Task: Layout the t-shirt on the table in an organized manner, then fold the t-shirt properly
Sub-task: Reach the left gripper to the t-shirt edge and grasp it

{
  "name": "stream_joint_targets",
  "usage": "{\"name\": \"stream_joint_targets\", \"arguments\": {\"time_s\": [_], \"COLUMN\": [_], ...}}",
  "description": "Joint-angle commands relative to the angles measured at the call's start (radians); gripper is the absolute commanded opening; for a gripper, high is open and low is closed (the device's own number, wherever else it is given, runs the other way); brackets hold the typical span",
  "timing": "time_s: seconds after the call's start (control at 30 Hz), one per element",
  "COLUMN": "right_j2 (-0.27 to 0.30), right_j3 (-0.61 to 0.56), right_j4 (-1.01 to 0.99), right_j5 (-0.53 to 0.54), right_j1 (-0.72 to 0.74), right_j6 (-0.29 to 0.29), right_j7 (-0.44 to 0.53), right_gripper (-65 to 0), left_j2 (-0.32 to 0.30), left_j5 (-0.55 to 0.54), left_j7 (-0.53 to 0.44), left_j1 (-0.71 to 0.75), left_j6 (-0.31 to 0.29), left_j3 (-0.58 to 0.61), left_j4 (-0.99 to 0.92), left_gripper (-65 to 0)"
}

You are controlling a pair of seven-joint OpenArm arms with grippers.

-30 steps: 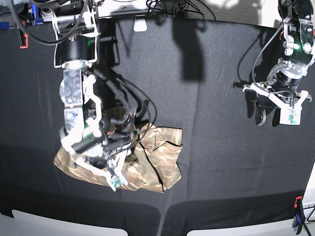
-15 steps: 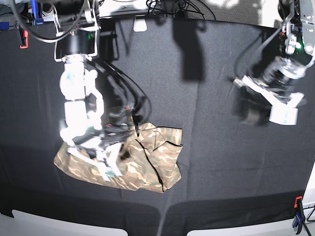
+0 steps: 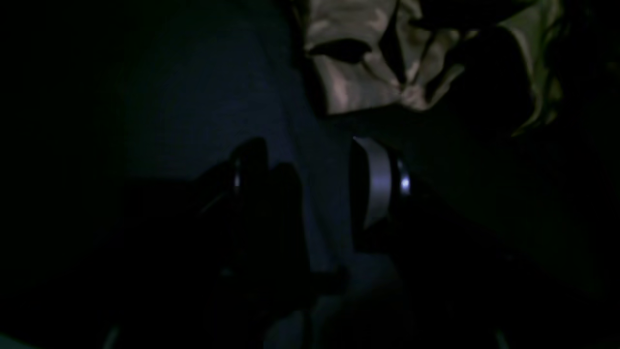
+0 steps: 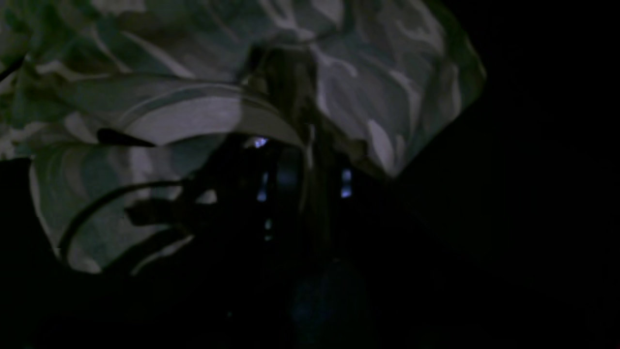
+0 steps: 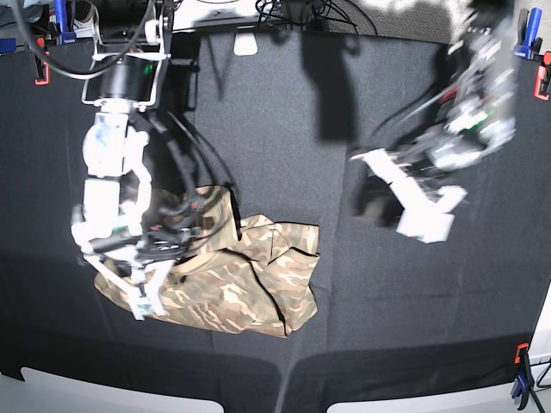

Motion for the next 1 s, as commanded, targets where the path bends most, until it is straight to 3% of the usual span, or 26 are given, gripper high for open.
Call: {"name": "stream_joint_targets", "arguments": {"time_s": [0.0,0.07,0.17,0.4,0.53,0.8,0.97], "right_j2": [0.006,0.007,0.007,0.007,0.02,0.094,0.092], "right_j3": [0.02,0.064,0.153,0.412,0.53,0.557,0.557], "right_j4": [0.016,0.016,0.016,0.016,0.016,0.016,0.016], "right_j5": [-0.003,0.041,0.153,0.521,0.64,0.673,0.673], "right_j1": [0.026,0.026,0.027,0.026,0.022,-0.018,-0.021], "right_j6": [-0.005,-0.003,0.021,0.192,0.263,0.282,0.282], "right_j7": [0.019,0.035,0.077,0.122,0.077,0.048,0.048], "right_gripper": [-55.0,-55.0,-55.0,-55.0,-55.0,-55.0,-55.0], "left_j2": [0.015,0.048,0.086,0.146,0.162,0.163,0.162], "left_j5": [-0.046,-0.113,-0.135,-0.138,-0.138,-0.158,-0.193], "left_j7": [-0.018,0.004,0.015,0.054,0.043,0.017,0.017], "left_j1": [-0.033,-0.063,-0.106,-0.205,-0.263,-0.33,-0.318], "left_j6": [-0.011,-0.016,-0.076,-0.081,-0.081,-0.085,-0.089], "left_j3": [0.003,0.003,0.003,0.003,0.003,0.003,0.003], "left_j4": [0.001,-0.026,-0.06,-0.24,-0.355,-0.489,-0.509], "left_gripper": [-39.2,-39.2,-39.2,-39.2,-39.2,-40.0,-58.9]}}
